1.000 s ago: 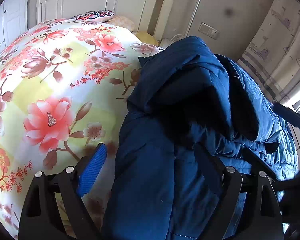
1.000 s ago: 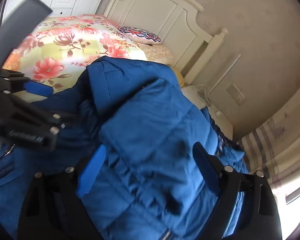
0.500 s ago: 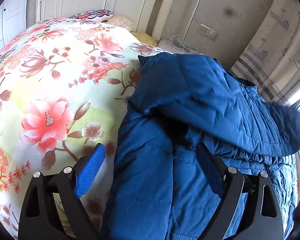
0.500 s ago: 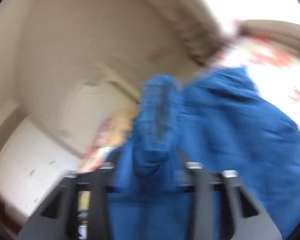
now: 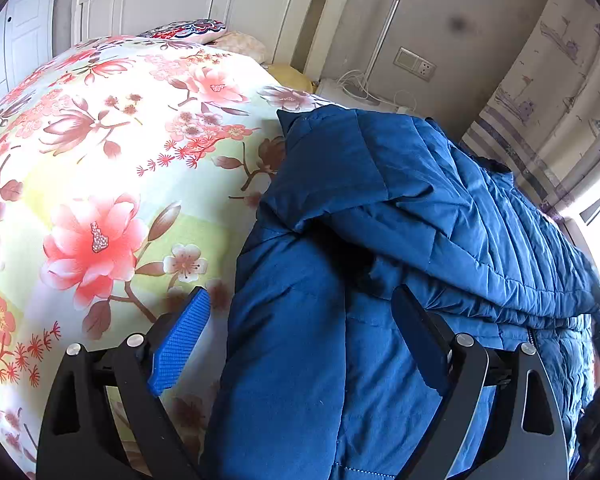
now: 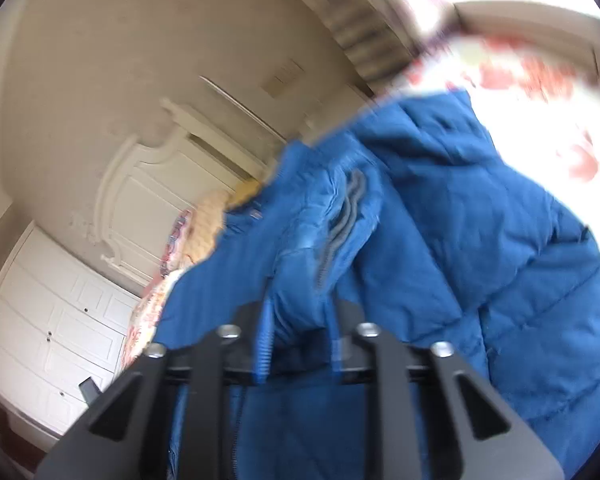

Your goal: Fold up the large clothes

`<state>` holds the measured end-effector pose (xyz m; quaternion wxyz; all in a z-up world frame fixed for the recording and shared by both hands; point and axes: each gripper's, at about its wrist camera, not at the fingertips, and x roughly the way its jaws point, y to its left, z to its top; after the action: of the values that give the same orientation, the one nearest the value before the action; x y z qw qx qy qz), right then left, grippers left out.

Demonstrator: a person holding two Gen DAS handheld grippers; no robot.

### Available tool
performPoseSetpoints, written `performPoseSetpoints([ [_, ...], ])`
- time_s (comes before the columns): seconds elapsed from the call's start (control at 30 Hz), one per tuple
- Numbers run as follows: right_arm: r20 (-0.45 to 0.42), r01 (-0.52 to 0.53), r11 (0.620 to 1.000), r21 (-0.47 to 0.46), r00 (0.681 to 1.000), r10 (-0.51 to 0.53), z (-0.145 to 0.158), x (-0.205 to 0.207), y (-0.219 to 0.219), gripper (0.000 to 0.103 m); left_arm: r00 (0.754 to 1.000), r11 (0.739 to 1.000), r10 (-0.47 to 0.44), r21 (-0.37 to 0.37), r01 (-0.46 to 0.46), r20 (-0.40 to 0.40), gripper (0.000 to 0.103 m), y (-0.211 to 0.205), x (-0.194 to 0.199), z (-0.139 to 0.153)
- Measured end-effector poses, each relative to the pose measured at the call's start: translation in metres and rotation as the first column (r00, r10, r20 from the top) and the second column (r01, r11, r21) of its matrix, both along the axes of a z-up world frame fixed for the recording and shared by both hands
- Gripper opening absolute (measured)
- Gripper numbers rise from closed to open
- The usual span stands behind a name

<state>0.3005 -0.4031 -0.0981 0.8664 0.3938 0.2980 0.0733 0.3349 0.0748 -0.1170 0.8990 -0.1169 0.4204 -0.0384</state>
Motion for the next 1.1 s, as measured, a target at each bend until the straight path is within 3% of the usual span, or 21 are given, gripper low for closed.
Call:
performPoseSetpoints([
  [0.07, 0.093, 0.009, 0.999, -0.052, 0.996, -0.005, 0.024, -0.014, 0.003, 0.016, 1.0, 1.0, 0.006, -0.001, -0.006, 0.0, 0.088, 0.0, 0.0, 0.0],
  [0.17, 0.131, 0.027, 0.997, -0.074, 0.991, -0.017, 0.037, -0.026, -0.005, 0.016, 1.0, 1.0, 0.007, -0.005, -0.007, 0.001, 0.088, 0.001, 0.001, 0.001],
  [0.27, 0.057, 0.033, 0.993, -0.11, 0.998, -0.027, 0.021, -0.024, -0.011, 0.016, 1.0, 1.0, 0.007, -0.008, -0.007, 0.002, 0.088, 0.001, 0.0, 0.001],
  [0.33, -0.05, 0.043, 0.996, -0.078, 0.998, -0.047, -0.007, -0.017, -0.015, 0.017, 1.0, 1.0, 0.007, -0.009, -0.007, 0.002, 0.088, 0.002, 0.001, 0.001],
  [0.4, -0.112, 0.054, 0.997, -0.048, 0.992, -0.059, -0.026, -0.013, -0.019, 0.026, 1.0, 1.0, 0.007, -0.009, -0.007, 0.002, 0.088, 0.002, 0.001, 0.001],
  [0.43, -0.129, 0.062, 0.997, -0.041, 0.989, -0.067, -0.029, -0.015, -0.021, 0.035, 1.0, 1.0, 0.007, -0.009, -0.007, 0.002, 0.088, 0.001, 0.001, 0.001],
  [0.5, -0.14, 0.124, 0.987, -0.099, 0.981, -0.137, -0.017, -0.022, -0.025, 0.045, 1.0, 1.0, 0.007, -0.01, -0.007, 0.003, 0.088, 0.001, 0.001, 0.001],
  [0.57, -0.069, 0.194, 0.958, -0.209, 0.975, -0.213, 0.009, -0.032, -0.023, 0.046, 1.0, 1.0, 0.008, -0.008, -0.008, 0.002, 0.088, 0.0, 0.001, 0.001],
  [0.67, 0.031, 0.123, 0.914, -0.386, 0.992, -0.121, 0.043, -0.026, 0.008, 0.049, 1.0, 1.0, 0.007, -0.008, -0.007, 0.002, 0.088, 0.0, 0.001, 0.001],
  [0.77, 0.002, -0.014, 0.834, -0.551, 1.0, 0.018, 0.046, -0.006, 0.052, 0.049, 1.0, 1.0, 0.008, -0.01, -0.008, 0.003, 0.088, 0.0, 0.001, 0.001],
  [0.83, -0.103, -0.09, 0.769, -0.632, 0.994, 0.032, 0.025, 0.016, 0.07, 0.05, 1.0, 1.0, 0.022, -0.02, -0.022, 0.009, 0.088, 0.002, -0.001, 0.002],
  [0.9, -0.204, -0.152, 0.757, -0.635, 0.979, 0.026, -0.003, 0.032, 0.072, 0.05, 0.997, 0.997, 0.075, -0.019, -0.075, 0.034, 0.088, 0.009, -0.008, 0.008],
  [1.0, -0.192, -0.144, 0.761, -0.632, 0.981, 0.027, -0.006, 0.031, 0.071, 0.051, 0.961, 0.983, 0.178, -0.004, -0.182, 0.209, 0.088, 0.017, -0.033, 0.051],
  [1.1, -0.188, -0.148, 0.765, -0.627, 0.982, 0.036, -0.01, 0.034, 0.069, 0.054, 0.951, 0.994, 0.104, 0.001, -0.109, 0.293, 0.088, -0.002, -0.03, 0.092],
])
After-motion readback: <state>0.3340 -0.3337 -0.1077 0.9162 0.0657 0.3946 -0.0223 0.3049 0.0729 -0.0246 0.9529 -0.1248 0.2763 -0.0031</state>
